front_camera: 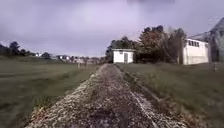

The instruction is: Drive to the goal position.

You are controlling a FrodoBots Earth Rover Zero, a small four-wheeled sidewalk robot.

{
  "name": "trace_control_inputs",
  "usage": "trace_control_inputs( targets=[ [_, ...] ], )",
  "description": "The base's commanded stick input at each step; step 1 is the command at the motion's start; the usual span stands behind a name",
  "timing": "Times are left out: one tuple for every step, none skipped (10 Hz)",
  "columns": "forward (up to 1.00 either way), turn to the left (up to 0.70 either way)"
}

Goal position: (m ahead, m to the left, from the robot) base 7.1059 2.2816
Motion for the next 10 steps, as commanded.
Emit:
trace_control_inputs(
  targets=[
    [0.65, 0.0],
    [0.65, 0.0],
    [0.65, 0.0],
    [0.65, 0.0],
    [0.65, 0.0],
    [0.64, 0.0],
    [0.63, 0.0],
    [0.63, 0.0],
    [0.63, 0.0],
    [0.63, 0.0]
  ],
)
